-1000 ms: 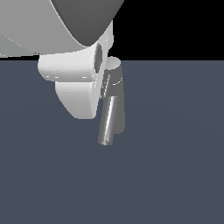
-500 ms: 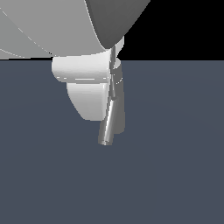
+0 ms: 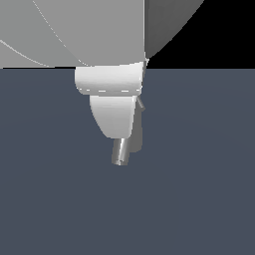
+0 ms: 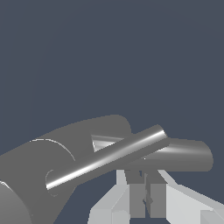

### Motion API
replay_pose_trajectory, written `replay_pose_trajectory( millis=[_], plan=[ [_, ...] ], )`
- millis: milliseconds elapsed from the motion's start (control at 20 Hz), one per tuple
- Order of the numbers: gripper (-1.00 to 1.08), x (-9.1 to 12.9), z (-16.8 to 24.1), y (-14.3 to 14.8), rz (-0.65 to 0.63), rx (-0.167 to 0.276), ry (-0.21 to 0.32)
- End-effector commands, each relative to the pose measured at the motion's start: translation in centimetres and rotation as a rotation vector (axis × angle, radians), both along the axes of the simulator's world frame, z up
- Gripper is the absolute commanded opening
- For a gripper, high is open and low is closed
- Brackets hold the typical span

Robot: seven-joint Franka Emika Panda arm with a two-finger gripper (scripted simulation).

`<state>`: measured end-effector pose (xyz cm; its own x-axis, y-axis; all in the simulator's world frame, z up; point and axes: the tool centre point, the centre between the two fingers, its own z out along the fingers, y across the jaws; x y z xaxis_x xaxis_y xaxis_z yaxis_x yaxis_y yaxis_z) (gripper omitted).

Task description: Turn on the faucet by rotating a designated handle.

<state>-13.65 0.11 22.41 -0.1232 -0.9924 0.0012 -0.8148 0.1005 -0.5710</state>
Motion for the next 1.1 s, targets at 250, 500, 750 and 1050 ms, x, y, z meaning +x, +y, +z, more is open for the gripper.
replay_pose_trajectory(
  millis=[250, 500, 750, 1050],
  plan=[
    [-1.00, 0.5, 0.4, -1.4, -0.007, 0.001, 0.003],
    [-1.00, 0.9, 0.7, -2.6, -0.012, 0.002, 0.005],
    [-1.00, 1.3, 1.1, -3.8, -0.018, 0.003, 0.007],
    [-1.00, 1.8, 1.5, -5.3, -0.025, 0.004, 0.009]
  ],
)
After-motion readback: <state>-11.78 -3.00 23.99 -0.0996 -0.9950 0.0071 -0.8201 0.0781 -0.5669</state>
